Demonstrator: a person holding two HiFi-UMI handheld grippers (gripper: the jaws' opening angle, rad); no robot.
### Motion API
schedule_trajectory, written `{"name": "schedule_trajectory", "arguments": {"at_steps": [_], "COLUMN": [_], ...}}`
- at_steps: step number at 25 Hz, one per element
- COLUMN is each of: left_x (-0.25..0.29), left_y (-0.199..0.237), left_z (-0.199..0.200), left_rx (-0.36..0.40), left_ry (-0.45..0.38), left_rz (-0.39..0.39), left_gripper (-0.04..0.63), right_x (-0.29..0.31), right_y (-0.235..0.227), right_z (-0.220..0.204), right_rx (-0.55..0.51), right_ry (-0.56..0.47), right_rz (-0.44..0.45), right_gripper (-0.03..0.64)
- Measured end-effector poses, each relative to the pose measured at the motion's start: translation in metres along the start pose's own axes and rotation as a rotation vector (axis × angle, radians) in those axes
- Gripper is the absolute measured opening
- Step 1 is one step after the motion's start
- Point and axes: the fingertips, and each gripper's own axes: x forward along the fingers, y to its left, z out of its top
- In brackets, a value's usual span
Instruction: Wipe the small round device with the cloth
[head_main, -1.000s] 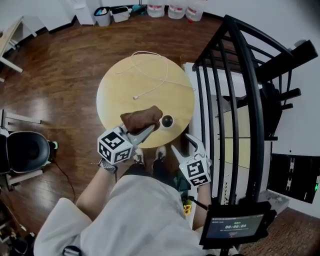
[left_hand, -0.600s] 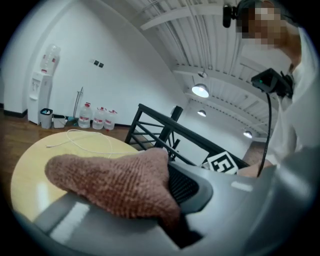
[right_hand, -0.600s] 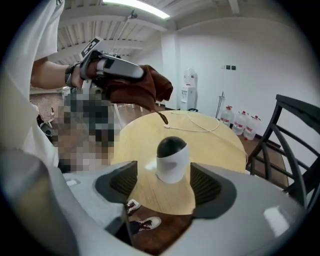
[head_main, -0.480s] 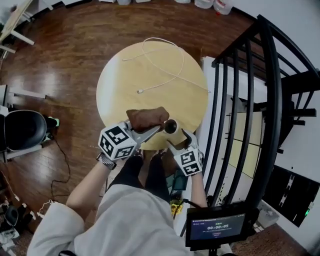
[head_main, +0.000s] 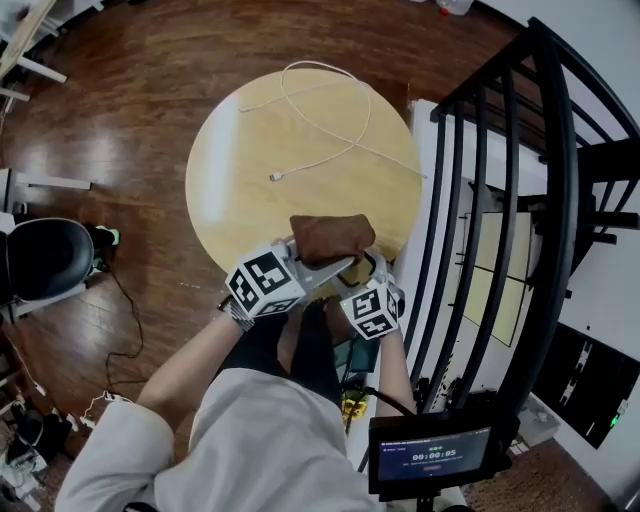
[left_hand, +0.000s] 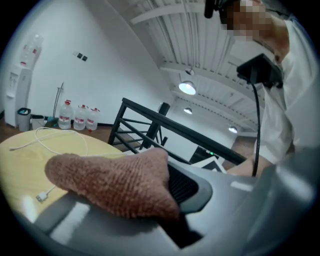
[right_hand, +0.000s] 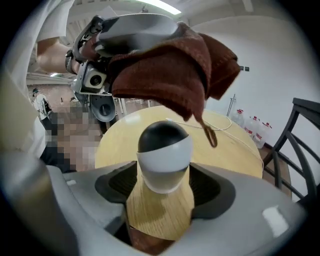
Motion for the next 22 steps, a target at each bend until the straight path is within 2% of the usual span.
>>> {"name": "schedule_trajectory", "arguments": {"at_steps": [4,7,9,12,19,22], "left_x": [0.016,0.02,0.021,0.023,0.019,0.013], "left_y": [0.004,0.011,0.013,0.018,0.04,0.048], "left_z": [-0.02,-0.033,-0.042,-0.042,-0.042,-0.047], "left_rx": [0.071,0.114,0.128,0.132,0.158,0.144], "left_ry": [0.091,0.158,0.19,0.18,0.154,0.15], "left_rz": [0.045,0.086,0.086,0.089,0.182,0.206], "left_gripper": [0.041,0.041,0.041,0.041,0.04,0.04], "right_x": [0.003,0.002,0.001,0.0,0.002,0.003], "right_y": [0.0,0.002,0.004,-0.002,-0.004,-0.004], "right_z": [0.001,0.001,0.002,0.001,0.002,0.003], "right_rx": [-0.02,-0.008,-0.001,0.007,0.02,0.021], "right_ry": [0.001,0.007,0.013,0.019,0.005,0.009], "right_rz": [-0.025,-0.008,0.001,0.001,0.0,-0.003], "right_gripper": [0.316,0.314,0.314,0.314,0.314,0.314]}}
